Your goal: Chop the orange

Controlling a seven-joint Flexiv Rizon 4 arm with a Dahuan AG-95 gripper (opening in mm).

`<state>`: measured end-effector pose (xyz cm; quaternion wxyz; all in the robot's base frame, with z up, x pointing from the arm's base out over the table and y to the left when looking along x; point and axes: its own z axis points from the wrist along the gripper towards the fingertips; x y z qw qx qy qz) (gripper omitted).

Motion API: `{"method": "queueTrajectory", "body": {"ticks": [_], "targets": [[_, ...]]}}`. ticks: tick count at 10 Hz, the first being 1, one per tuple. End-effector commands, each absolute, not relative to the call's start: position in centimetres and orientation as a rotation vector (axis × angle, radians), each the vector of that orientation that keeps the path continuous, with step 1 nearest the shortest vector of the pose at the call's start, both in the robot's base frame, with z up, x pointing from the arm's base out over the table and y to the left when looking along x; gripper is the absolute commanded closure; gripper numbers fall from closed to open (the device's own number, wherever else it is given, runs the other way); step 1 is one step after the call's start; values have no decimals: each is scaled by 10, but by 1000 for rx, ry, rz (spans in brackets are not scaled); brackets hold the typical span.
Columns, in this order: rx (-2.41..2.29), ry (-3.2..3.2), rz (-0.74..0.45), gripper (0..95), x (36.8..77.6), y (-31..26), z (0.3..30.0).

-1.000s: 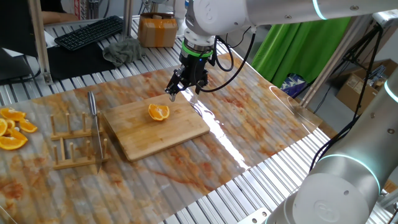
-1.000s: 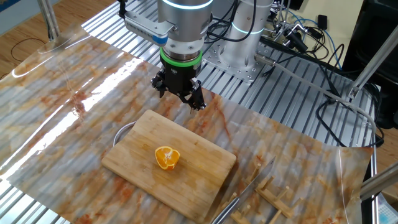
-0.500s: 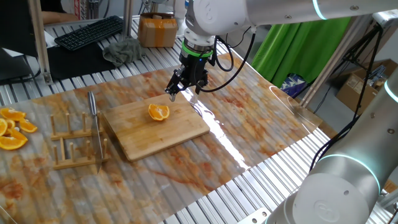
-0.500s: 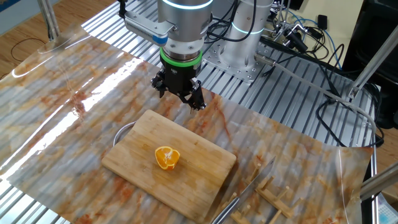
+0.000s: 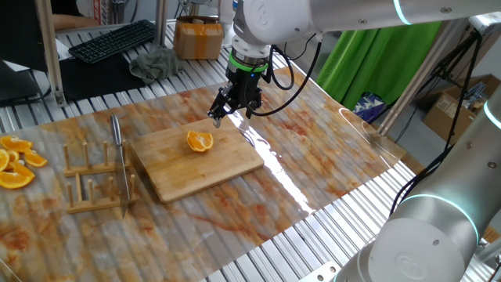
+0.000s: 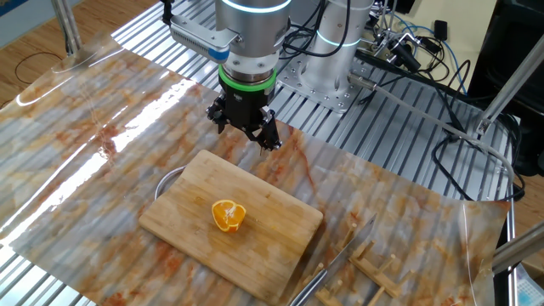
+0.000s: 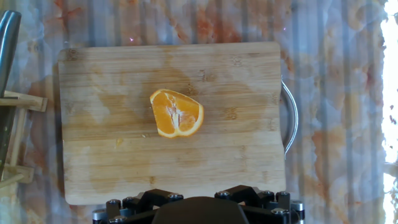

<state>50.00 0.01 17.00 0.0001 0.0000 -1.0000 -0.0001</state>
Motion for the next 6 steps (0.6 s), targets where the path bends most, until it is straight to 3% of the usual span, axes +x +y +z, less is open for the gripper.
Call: {"method": "queueTrajectory", "body": {"ticks": [1, 6], "targets": [[-219, -3136, -36, 950, 500, 0, 170], [-230, -3135, -37, 950, 495, 4, 170]]}}
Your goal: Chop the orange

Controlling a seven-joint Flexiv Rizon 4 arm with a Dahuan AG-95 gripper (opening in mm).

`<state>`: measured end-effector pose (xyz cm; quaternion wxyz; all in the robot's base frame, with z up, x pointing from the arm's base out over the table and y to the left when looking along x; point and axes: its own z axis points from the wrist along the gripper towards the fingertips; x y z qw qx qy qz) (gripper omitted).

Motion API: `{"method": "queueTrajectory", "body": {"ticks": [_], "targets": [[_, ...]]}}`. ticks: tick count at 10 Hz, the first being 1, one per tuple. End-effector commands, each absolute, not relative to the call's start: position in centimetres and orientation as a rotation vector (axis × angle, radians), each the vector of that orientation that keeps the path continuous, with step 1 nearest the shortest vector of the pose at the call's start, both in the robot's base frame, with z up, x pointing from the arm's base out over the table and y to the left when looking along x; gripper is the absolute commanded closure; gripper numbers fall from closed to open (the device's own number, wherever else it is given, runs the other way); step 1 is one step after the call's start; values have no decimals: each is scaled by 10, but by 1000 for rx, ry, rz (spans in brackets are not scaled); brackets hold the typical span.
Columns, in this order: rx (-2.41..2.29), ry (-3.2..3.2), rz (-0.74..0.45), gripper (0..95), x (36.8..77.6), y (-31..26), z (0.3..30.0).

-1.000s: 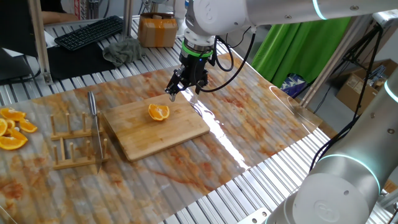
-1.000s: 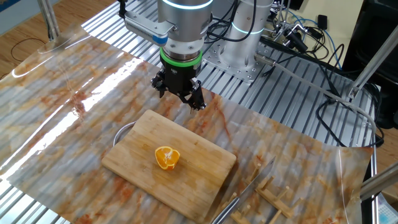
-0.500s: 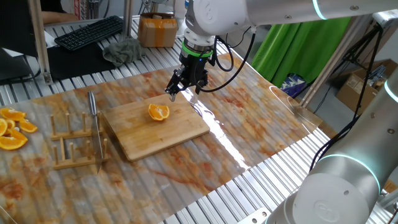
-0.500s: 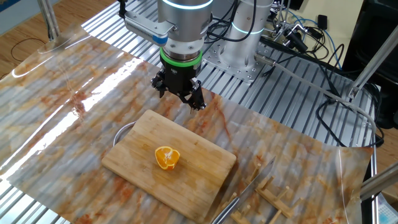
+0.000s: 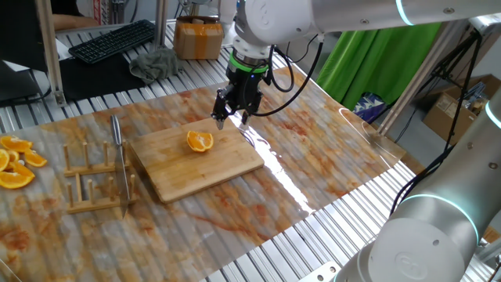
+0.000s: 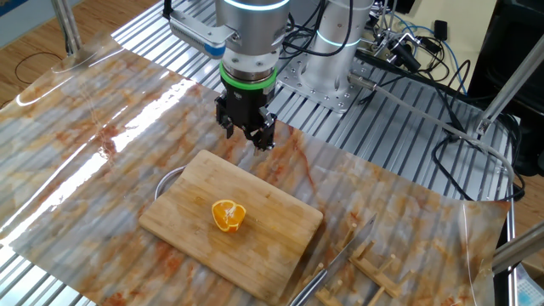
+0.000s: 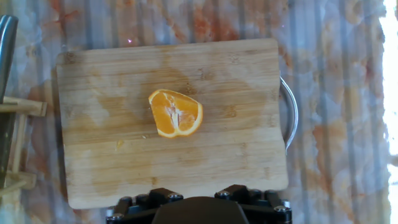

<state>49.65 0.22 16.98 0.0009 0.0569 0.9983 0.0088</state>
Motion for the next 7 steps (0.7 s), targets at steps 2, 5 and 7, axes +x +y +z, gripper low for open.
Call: {"method": "queueTrajectory", "body": {"ticks": [2, 5, 7], "targets": [[237, 3131, 37, 950, 494, 6, 171], [259, 3129, 39, 950, 494, 12, 170], [286, 3127, 42, 950, 494, 19, 166]]}}
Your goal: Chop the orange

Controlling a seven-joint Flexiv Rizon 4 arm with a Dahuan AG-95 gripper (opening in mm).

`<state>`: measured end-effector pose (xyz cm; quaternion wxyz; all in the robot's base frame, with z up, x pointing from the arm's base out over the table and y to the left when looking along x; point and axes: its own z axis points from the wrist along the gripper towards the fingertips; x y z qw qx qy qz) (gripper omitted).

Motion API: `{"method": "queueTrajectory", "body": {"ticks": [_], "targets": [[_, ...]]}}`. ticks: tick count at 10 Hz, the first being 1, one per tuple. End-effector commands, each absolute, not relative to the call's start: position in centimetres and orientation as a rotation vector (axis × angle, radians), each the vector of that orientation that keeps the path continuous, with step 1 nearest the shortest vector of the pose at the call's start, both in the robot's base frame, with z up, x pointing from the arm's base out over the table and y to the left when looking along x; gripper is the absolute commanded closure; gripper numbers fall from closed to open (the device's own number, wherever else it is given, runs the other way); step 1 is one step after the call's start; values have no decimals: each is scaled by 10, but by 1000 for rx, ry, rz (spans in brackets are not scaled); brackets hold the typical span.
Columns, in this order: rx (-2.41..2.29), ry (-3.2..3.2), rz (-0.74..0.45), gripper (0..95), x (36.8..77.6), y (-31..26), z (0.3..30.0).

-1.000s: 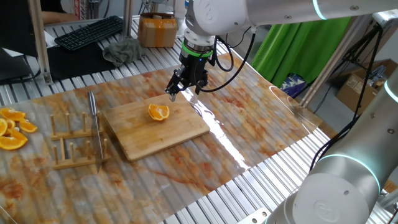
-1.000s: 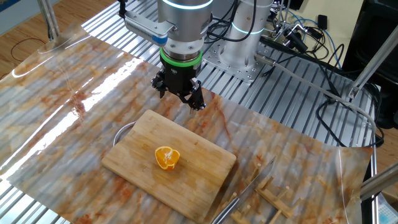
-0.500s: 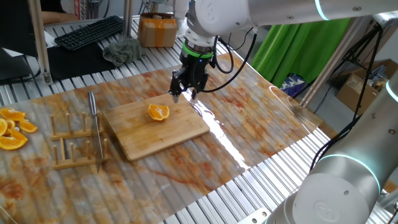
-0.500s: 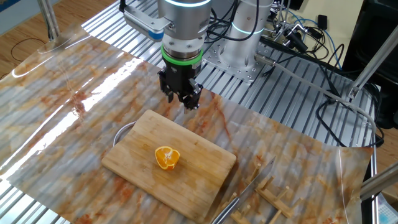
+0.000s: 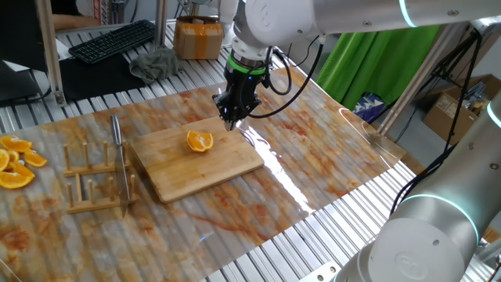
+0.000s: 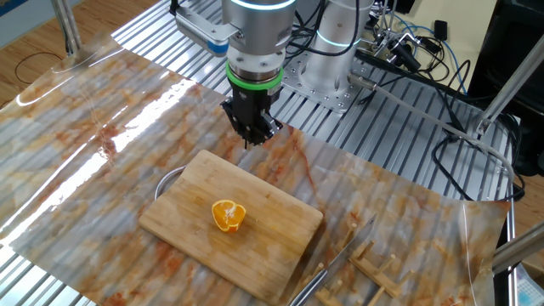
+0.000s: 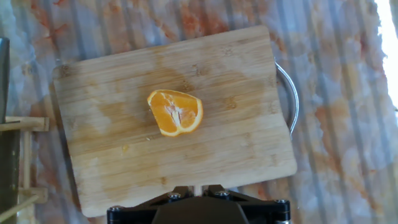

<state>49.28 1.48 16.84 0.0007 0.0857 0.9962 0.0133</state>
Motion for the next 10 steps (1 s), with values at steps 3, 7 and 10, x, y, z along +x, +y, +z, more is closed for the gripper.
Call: {"method": "queueTrajectory", "body": {"ticks": [3, 7, 10], "targets": [[319, 3126, 37, 950, 492, 33, 162], [393, 3125, 26, 950, 489, 57, 157], [448, 3118, 28, 950, 486, 74, 153]]}}
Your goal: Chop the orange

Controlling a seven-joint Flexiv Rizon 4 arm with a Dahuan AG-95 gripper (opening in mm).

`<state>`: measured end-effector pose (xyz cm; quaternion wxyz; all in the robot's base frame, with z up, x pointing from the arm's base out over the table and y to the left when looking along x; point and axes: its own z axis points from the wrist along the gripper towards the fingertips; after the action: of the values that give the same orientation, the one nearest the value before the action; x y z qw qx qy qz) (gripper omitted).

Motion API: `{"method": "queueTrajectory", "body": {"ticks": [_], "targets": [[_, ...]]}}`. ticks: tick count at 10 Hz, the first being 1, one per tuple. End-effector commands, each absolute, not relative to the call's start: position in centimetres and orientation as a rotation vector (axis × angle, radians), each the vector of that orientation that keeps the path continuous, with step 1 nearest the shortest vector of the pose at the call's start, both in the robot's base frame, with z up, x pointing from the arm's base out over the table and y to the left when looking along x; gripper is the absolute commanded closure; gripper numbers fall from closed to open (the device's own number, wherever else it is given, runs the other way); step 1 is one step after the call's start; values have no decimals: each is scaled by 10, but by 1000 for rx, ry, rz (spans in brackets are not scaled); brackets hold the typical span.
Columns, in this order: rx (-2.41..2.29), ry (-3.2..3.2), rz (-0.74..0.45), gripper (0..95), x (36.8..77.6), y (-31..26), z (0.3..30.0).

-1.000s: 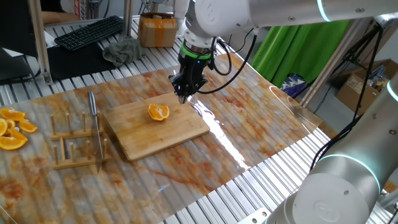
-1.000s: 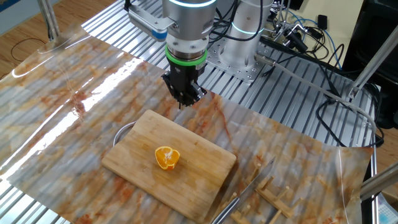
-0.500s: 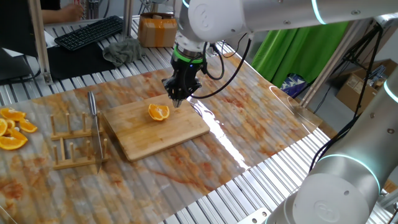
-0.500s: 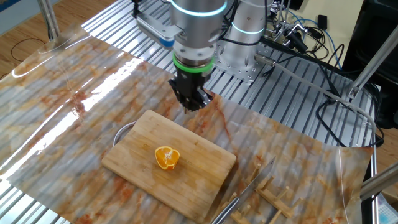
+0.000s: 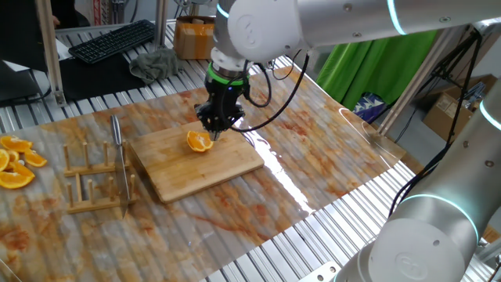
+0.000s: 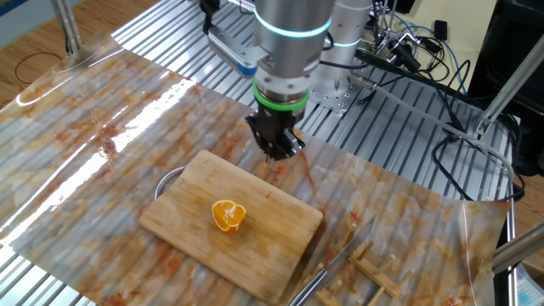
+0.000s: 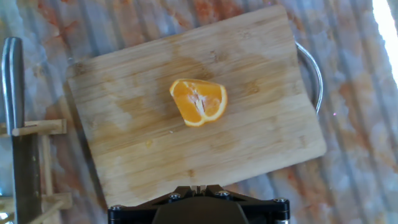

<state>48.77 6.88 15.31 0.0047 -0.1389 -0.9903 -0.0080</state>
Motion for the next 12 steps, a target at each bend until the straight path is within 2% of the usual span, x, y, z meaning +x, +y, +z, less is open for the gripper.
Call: {"method": "queueTrajectory", "body": {"ticks": [1, 7, 12], "targets": [[-457, -3099, -29, 950, 486, 80, 151], [-540, -3084, -17, 950, 503, 125, 145], [-553, -3077, -33, 950, 506, 125, 137]]}}
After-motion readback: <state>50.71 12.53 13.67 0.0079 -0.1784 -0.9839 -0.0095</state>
